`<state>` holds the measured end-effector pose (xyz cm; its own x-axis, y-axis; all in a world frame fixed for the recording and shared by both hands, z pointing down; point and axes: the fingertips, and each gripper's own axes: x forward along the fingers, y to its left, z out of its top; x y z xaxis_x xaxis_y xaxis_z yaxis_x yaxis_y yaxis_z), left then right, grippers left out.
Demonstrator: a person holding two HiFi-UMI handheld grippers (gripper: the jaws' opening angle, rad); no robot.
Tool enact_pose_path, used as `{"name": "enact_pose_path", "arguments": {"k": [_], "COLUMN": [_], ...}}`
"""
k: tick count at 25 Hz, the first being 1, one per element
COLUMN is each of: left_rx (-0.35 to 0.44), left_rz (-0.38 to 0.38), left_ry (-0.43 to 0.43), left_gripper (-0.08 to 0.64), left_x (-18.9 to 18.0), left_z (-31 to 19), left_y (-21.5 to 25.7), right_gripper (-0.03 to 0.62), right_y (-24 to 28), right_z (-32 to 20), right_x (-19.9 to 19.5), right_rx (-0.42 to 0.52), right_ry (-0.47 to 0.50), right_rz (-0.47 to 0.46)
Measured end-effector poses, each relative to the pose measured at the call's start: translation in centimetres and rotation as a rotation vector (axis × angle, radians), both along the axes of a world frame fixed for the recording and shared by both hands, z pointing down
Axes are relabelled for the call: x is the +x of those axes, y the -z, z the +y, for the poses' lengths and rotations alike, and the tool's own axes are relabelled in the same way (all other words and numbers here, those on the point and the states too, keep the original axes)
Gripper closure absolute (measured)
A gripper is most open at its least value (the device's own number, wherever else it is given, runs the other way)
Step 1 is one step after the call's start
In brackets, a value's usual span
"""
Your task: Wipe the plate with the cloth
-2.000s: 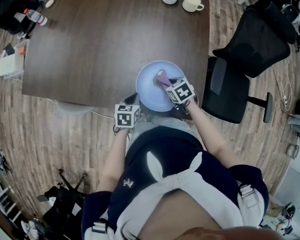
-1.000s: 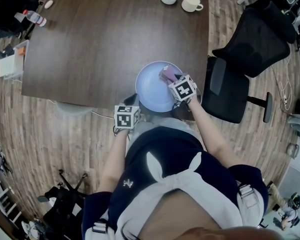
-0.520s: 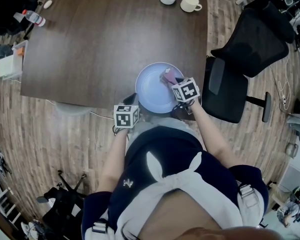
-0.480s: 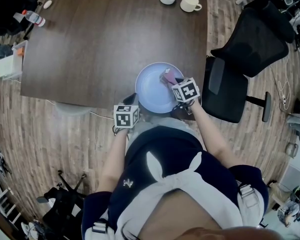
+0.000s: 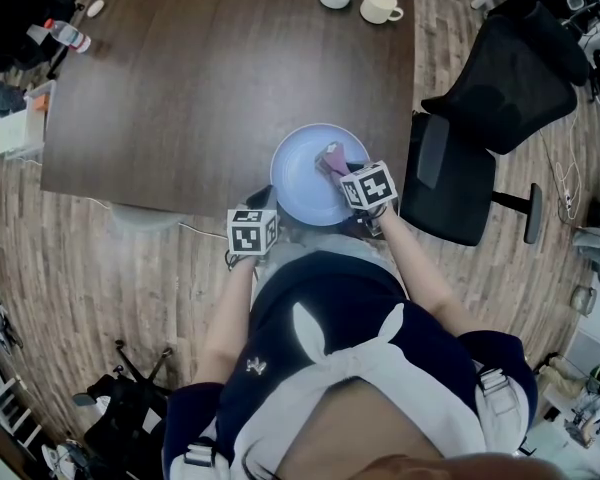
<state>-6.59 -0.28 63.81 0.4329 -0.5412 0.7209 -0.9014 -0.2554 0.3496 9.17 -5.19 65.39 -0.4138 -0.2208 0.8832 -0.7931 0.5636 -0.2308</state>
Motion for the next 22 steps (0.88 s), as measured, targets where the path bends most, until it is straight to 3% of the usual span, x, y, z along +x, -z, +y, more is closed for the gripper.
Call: {"name": "enact_pose_path", "arguments": {"k": [22], "left_rx": [-0.009], "left_rz": [0.01], "left_ry": [0.012], "left_gripper": [0.554], "left_x": [-0.2], "left_z": [0.2], "left_y": [0.0], "right_gripper": [0.459], "right_y": [0.2], "right_z": [5.0], "right_x": [-6.0], "right_rx": [-0.089], "right_ry": [0.061], "right_rz": [-0.078]}}
